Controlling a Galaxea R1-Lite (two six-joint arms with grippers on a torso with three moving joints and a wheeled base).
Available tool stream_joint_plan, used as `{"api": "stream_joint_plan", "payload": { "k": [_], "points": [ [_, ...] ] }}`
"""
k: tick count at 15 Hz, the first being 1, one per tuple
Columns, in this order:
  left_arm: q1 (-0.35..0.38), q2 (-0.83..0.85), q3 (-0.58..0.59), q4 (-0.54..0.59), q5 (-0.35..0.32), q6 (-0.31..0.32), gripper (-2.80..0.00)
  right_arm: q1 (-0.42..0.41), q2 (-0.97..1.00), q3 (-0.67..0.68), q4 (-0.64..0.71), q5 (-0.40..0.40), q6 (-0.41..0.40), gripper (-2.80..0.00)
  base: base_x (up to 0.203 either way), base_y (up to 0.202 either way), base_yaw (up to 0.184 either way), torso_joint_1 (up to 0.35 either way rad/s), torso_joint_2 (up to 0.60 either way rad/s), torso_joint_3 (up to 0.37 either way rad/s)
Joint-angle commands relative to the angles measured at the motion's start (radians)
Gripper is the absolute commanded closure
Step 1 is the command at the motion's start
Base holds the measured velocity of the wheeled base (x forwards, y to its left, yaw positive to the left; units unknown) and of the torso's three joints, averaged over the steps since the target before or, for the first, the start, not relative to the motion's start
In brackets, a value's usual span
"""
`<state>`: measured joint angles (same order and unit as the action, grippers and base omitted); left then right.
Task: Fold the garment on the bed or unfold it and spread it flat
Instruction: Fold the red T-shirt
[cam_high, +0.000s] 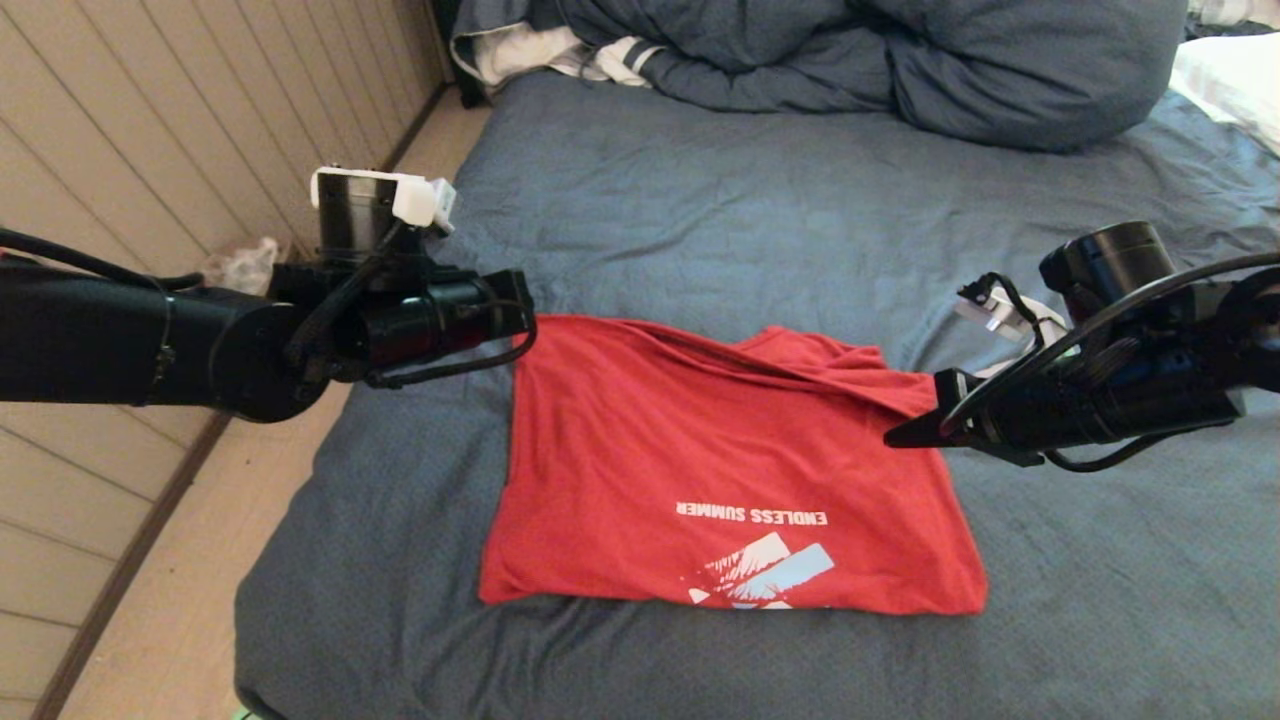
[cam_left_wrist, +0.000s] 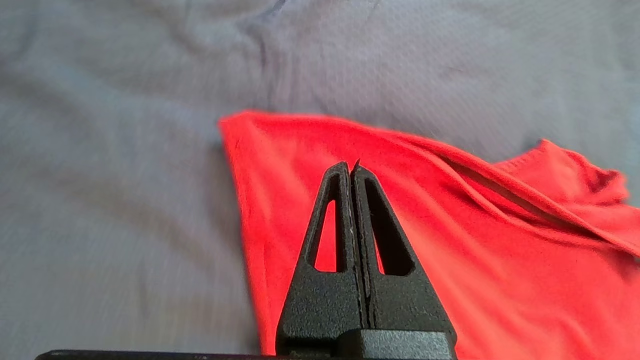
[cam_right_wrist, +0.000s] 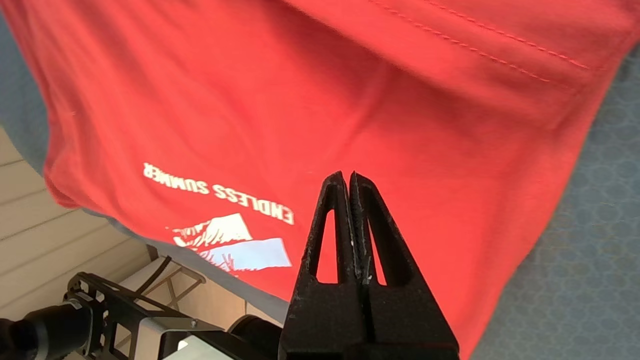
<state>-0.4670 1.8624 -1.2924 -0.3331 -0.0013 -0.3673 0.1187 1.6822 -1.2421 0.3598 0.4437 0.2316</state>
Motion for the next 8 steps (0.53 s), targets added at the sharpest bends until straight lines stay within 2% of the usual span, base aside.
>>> {"api": "stream_joint_plan", "payload": {
  "k": [1, 3, 8],
  "points": [
    [0.001, -0.111, 0.089, -0.002, -0.002, -0.017, 0.00, -0.001, 0.038, -0.008, 0.002, 0.002, 0.005, 0.00, 0.000, 0.000, 0.000, 0.000, 0.00, 0.000],
    [0.001, -0.139, 0.136, -0.003, -0.005, -0.022, 0.00, 0.006, 0.099, -0.050, 0.003, 0.003, 0.008, 0.00, 0.000, 0.000, 0.000, 0.000, 0.00, 0.000],
    [0.001, -0.141, 0.133, 0.000, -0.020, -0.016, 0.00, 0.034, 0.284, -0.253, 0.005, 0.001, 0.010, 0.00, 0.000, 0.000, 0.000, 0.000, 0.00, 0.000]
  ]
}}
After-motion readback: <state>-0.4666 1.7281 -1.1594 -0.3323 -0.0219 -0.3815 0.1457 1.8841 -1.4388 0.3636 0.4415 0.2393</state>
